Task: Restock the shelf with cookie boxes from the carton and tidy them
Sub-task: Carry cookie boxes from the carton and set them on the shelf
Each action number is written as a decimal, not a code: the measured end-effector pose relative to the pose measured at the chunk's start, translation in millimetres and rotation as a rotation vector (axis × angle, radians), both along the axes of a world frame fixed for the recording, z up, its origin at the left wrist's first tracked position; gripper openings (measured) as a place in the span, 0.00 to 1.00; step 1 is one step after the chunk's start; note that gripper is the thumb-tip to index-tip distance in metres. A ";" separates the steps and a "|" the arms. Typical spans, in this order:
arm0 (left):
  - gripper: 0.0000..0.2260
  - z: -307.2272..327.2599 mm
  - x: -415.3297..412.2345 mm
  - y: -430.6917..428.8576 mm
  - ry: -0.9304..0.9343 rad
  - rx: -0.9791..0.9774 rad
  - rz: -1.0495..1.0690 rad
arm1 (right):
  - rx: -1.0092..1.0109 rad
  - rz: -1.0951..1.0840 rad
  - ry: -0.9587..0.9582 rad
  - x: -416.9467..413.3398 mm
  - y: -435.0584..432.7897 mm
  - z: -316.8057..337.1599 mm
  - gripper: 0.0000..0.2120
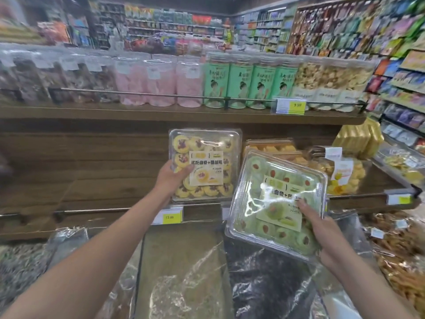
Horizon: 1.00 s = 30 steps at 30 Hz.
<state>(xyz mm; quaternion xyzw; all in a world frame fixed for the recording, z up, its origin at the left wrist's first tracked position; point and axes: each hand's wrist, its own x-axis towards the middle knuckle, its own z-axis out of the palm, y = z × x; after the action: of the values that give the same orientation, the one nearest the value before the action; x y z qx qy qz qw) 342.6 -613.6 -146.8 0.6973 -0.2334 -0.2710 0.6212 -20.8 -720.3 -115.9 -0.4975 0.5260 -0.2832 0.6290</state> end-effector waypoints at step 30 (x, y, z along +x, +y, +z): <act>0.29 -29.3 -6.0 -11.7 -0.541 0.238 0.260 | -0.058 0.135 -0.002 22.6 -3.0 -31.3 0.30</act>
<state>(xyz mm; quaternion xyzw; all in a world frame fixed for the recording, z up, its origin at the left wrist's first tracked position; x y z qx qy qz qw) 336.6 -625.3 -176.1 0.8358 -0.2658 -0.0195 0.4801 1.9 -723.2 -147.2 -0.5494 0.4824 -0.2556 0.6325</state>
